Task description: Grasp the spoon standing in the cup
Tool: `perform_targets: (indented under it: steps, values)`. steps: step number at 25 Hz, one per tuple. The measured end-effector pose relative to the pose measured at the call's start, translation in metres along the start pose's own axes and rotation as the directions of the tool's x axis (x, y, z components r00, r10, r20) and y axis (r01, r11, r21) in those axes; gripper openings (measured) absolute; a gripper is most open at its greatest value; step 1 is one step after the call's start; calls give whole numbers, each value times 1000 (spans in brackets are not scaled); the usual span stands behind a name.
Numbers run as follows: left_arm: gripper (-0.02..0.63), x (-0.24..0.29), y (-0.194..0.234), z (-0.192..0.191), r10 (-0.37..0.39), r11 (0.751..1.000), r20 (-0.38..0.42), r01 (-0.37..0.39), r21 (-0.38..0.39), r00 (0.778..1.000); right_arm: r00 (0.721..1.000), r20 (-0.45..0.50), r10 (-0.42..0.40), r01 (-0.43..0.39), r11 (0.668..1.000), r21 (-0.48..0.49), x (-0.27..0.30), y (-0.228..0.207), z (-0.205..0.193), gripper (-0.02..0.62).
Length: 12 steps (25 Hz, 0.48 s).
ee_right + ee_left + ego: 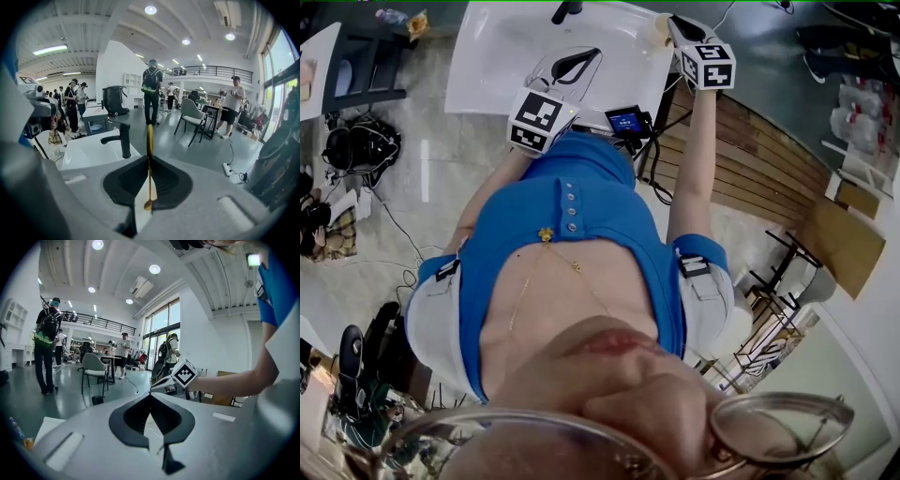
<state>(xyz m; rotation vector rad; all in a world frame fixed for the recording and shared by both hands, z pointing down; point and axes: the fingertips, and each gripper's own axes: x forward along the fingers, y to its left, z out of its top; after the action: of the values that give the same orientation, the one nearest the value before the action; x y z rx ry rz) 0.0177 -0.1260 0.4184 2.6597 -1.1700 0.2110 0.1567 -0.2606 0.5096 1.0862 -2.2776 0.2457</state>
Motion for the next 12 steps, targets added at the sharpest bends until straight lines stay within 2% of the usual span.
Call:
perform_targets:
  steps: [12]
  values:
    - [0,3,0,-3,-16,1000,-8,16,-7,1000,1000,-29,9,-8,999,42,3,4,-19,21]
